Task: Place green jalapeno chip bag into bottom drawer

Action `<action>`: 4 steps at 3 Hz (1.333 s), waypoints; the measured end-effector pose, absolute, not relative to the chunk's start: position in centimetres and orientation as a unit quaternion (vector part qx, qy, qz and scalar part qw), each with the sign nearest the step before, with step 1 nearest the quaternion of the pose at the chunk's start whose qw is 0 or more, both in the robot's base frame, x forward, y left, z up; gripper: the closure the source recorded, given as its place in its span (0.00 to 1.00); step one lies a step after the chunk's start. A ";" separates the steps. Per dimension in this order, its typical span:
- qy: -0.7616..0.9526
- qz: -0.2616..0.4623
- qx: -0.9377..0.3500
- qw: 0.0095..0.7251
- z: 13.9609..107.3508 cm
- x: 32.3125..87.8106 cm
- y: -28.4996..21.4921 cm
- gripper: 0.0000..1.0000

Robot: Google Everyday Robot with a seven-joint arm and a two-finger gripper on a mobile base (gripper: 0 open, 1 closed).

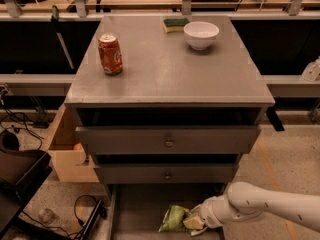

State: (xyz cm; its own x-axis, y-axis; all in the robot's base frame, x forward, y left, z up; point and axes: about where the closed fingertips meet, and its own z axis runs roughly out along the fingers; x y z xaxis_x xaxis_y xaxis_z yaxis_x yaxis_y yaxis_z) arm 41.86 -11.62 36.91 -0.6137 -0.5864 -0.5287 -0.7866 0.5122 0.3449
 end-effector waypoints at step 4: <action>0.850 0.289 -0.405 0.173 36.7 41.6 -11.2 0.00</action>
Offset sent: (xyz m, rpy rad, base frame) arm -0.0006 0.0011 -0.0006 0.0011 0.0016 0.0018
